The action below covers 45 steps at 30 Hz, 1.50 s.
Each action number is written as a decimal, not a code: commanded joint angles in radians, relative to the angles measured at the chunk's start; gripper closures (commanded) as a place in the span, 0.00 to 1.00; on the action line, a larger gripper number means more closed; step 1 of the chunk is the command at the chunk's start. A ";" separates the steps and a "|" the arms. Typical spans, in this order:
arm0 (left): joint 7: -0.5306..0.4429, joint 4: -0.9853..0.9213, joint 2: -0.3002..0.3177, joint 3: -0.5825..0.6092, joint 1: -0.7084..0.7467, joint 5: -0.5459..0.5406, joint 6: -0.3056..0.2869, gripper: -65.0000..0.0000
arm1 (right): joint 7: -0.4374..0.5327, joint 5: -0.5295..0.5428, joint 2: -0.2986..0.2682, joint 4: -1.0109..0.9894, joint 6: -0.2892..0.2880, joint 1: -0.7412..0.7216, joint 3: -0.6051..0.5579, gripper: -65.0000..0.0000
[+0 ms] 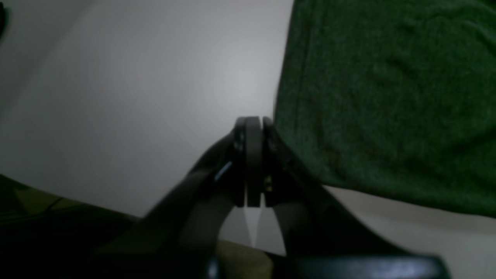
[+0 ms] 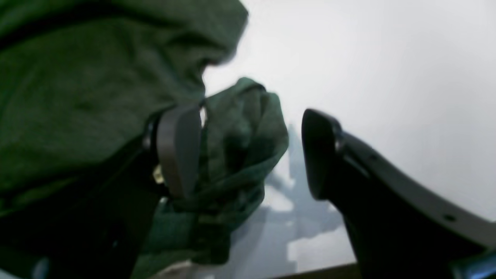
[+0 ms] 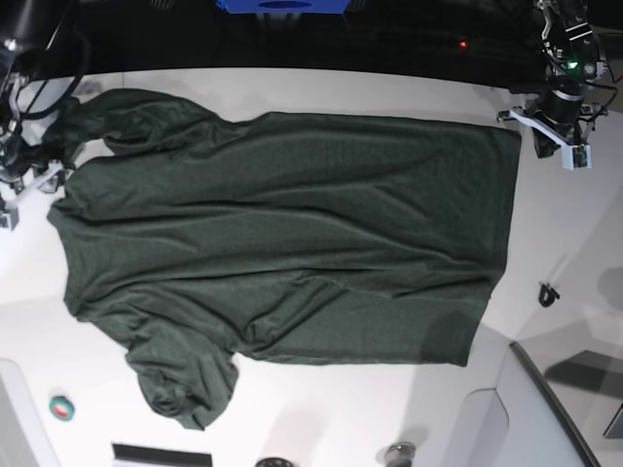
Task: Layout the t-shirt on the table in an organized manner, then fold the t-shirt properly
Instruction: 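Hold the shirt edge with both grippers and stretch it taut, then reach the right gripper into the shirt middle and grasp a fold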
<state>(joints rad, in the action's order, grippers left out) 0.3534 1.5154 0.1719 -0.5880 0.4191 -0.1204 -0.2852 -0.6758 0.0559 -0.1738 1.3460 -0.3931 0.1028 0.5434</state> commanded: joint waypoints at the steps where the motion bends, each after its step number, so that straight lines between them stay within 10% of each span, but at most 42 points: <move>1: -0.023 0.017 0.013 -0.008 0.005 -0.006 0.007 1.00 | 0.014 0.002 -0.030 -0.017 0.004 -0.021 0.005 0.42; 7: -0.026 0.012 0.013 -0.008 0.017 -0.008 0.007 1.00 | 0.028 0.002 -0.065 -0.147 0.004 -0.068 0.005 0.45; 13: -0.024 0.015 0.013 -0.008 0.011 -0.008 0.007 1.00 | 0.051 0.002 -0.065 -0.139 0.003 -0.070 0.011 1.00; 30: -0.024 0.020 0.015 -0.008 0.008 -0.002 0.007 1.00 | -0.032 0.006 0.133 0.577 -0.011 0.162 0.002 0.99; 40: -0.024 0.020 0.015 -0.008 0.008 0.000 0.007 1.00 | -0.065 0.006 0.221 0.654 -0.292 0.157 -0.217 0.99; 45: -0.024 0.015 0.019 -0.010 0.008 0.000 0.007 1.00 | -0.065 0.006 0.221 0.656 -0.305 0.104 -0.408 0.99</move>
<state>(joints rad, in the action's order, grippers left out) 0.3485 1.5154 0.1764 -0.5896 0.4271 -0.1158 -0.2852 -0.7647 0.0444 0.0490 1.9820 -0.6937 0.2146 0.1314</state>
